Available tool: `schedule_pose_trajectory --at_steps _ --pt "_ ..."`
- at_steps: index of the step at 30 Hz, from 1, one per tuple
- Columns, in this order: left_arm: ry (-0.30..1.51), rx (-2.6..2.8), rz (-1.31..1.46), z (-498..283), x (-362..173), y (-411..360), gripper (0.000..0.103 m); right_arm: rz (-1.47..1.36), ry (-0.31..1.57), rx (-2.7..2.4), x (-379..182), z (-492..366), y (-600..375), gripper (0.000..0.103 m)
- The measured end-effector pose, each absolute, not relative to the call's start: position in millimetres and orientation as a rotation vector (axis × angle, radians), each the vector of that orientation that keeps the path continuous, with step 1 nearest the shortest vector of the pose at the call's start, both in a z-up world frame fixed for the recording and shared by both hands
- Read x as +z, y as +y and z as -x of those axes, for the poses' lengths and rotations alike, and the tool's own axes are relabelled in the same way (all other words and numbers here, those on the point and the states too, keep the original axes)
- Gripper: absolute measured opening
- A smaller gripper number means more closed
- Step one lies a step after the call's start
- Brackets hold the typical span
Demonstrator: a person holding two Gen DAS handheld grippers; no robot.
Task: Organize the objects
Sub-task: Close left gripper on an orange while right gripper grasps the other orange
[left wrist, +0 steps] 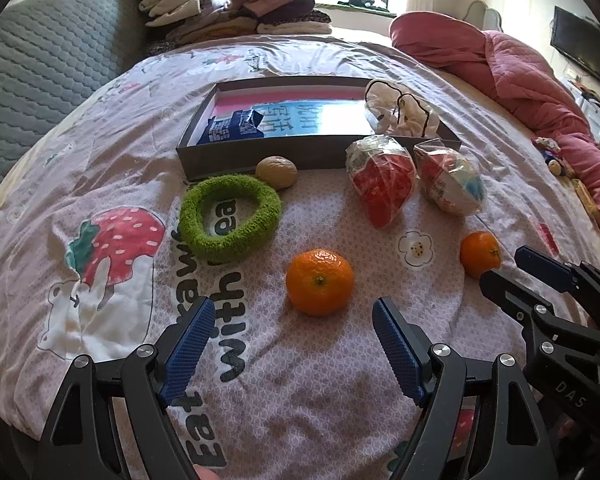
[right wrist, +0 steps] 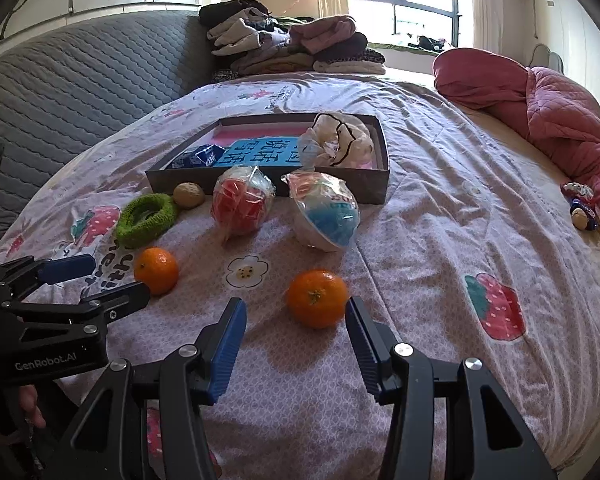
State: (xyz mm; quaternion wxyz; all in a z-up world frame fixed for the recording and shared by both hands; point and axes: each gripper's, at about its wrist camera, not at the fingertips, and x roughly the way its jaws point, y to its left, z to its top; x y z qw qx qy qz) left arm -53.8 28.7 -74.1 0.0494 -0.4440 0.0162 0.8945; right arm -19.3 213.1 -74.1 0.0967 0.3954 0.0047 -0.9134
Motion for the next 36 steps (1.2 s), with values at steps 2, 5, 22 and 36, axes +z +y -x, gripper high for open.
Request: schedule_pose_trajectory --at_steps 2,5,22,36 --pt "0.044 2.718 1.353 56 -75 30 0.082 -1.173 0.017 -2.704 -76 21 214 0.051" --pt "0.040 2.716 1.355 60 -78 31 0.082 -1.180 0.026 -2.711 -78 25 213 0.051" --pt "-0.012 2.720 1.405 86 -102 28 0.082 -1.188 -0.009 -2.720 -98 45 219 0.051" --pt "0.051 2.719 1.353 83 -103 37 0.054 -1.166 0.014 -2.723 -100 42 217 0.039"
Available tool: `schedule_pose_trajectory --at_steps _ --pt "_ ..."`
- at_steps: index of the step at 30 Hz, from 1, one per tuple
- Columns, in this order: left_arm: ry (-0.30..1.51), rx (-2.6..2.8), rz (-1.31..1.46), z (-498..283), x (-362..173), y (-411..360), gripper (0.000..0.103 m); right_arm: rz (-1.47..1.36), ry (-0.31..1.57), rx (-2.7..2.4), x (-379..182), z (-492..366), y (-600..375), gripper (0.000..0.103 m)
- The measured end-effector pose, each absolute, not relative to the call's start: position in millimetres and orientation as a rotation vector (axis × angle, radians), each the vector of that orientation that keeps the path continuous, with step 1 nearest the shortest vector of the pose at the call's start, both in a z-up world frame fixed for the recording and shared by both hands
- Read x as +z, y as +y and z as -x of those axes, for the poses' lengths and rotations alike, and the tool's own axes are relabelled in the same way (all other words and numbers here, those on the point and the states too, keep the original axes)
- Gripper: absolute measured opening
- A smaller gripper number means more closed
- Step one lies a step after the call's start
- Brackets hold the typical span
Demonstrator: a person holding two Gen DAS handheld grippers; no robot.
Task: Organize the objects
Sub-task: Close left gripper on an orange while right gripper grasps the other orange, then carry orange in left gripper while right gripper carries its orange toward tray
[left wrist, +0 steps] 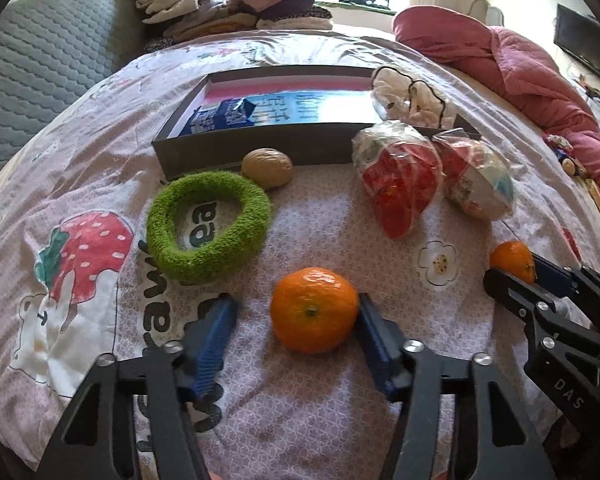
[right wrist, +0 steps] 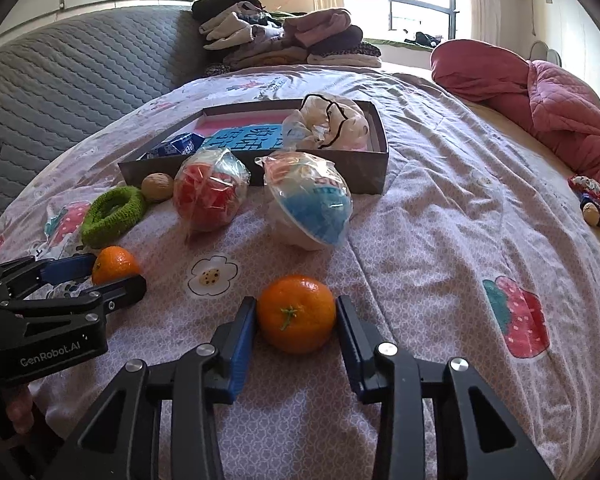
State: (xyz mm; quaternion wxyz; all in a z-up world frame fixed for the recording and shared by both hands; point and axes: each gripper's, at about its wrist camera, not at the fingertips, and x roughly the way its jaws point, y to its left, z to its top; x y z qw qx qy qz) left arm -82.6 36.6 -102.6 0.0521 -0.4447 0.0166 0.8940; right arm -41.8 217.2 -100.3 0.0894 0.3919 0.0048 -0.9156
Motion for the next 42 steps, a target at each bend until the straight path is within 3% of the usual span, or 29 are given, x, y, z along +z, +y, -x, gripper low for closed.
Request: schedule_pose_trajectory --at_steps 2,42 --pt "0.041 2.700 1.337 81 -102 39 0.041 -1.164 0.017 -2.723 -100 41 217 0.039" --pt "0.074 2.841 1.130 32 -31 33 0.041 -0.901 -0.025 -2.762 -32 -2 194 0.039"
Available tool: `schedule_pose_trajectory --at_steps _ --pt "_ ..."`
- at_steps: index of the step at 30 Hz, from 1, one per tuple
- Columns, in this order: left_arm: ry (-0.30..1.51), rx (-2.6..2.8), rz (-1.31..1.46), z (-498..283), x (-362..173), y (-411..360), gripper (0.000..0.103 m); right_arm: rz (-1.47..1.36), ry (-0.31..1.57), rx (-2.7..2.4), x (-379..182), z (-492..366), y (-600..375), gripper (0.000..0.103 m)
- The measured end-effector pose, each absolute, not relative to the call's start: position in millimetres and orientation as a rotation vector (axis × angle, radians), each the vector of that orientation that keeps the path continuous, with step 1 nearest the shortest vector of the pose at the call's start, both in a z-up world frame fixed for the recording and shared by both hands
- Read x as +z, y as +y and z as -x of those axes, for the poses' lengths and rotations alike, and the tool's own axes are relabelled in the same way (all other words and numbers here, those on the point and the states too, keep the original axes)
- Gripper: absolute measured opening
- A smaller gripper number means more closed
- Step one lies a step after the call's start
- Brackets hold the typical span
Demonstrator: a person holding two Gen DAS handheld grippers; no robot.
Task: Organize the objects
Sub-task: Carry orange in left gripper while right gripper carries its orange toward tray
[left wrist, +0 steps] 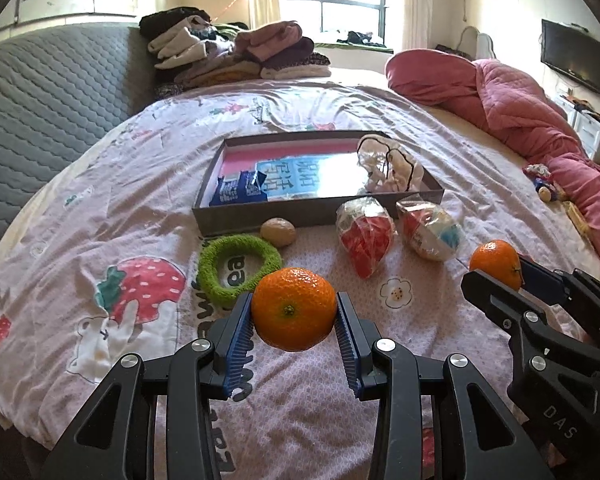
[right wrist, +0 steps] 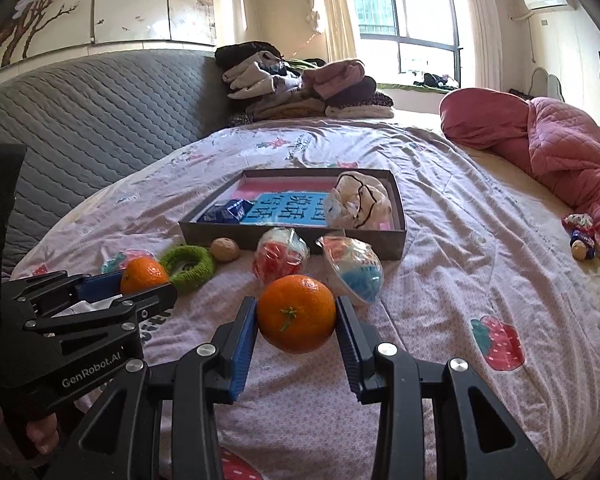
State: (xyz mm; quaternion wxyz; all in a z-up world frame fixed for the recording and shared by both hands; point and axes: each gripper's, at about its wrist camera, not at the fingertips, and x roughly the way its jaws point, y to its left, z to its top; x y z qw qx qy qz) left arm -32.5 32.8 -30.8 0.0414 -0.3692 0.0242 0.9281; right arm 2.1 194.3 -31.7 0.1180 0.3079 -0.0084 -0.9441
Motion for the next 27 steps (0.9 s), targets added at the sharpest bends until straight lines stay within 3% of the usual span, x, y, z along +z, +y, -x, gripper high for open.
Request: schedule_pose_trajectory --at_steps 27 --pt "0.009 2.898 1.019 4 12 17 0.041 -0.772 0.040 -2.770 8 -32 173 0.039"
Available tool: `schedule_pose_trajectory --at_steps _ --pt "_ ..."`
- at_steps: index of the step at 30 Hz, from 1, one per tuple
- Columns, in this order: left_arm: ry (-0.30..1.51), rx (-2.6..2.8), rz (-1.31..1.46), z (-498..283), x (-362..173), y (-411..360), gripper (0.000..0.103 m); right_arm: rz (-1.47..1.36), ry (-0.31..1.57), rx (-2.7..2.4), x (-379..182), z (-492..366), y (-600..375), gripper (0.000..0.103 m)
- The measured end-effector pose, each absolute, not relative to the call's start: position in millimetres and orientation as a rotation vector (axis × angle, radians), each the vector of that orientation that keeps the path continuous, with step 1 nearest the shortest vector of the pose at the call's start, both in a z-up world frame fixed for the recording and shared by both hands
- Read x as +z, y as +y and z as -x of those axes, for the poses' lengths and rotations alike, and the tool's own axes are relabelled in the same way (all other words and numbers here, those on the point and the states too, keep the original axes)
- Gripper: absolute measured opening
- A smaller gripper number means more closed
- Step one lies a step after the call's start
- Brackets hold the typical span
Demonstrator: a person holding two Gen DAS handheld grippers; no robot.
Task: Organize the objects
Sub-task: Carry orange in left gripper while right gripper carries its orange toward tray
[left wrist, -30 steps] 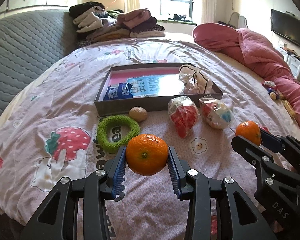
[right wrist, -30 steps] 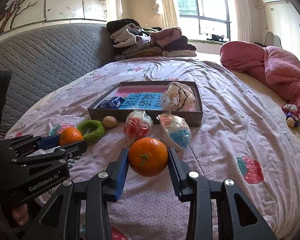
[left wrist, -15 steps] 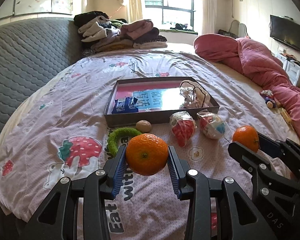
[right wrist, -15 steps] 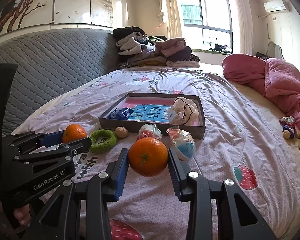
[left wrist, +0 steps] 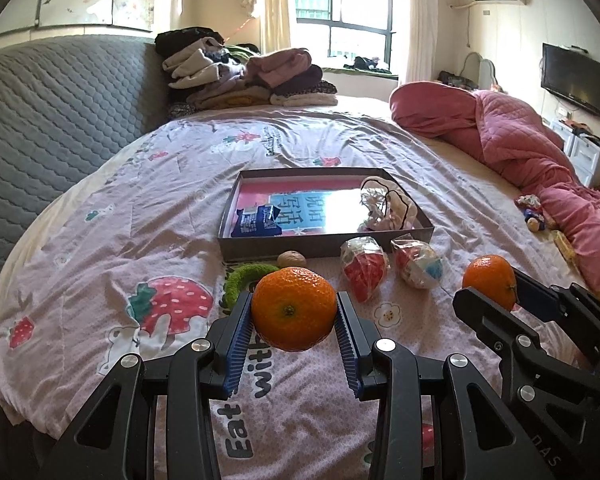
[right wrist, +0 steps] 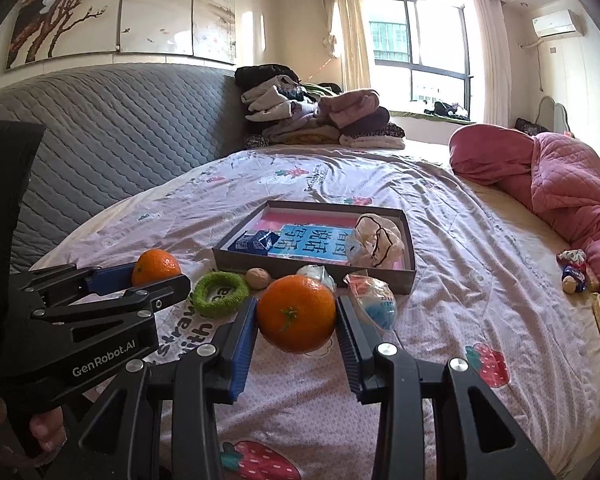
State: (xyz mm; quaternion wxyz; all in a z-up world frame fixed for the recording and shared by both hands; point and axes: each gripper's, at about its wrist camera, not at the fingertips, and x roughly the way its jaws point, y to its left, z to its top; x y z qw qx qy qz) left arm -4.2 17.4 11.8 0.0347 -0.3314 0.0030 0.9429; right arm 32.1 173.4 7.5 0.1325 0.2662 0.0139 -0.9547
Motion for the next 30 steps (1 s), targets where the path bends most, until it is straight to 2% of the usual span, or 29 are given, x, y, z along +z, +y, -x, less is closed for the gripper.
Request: schedule_pose_trajectory --at_steps 30 --pt "-0.029 2.953 0.922 18 37 6 0.041 -0.661 0.100 -2.778 35 -20 164 0.039"
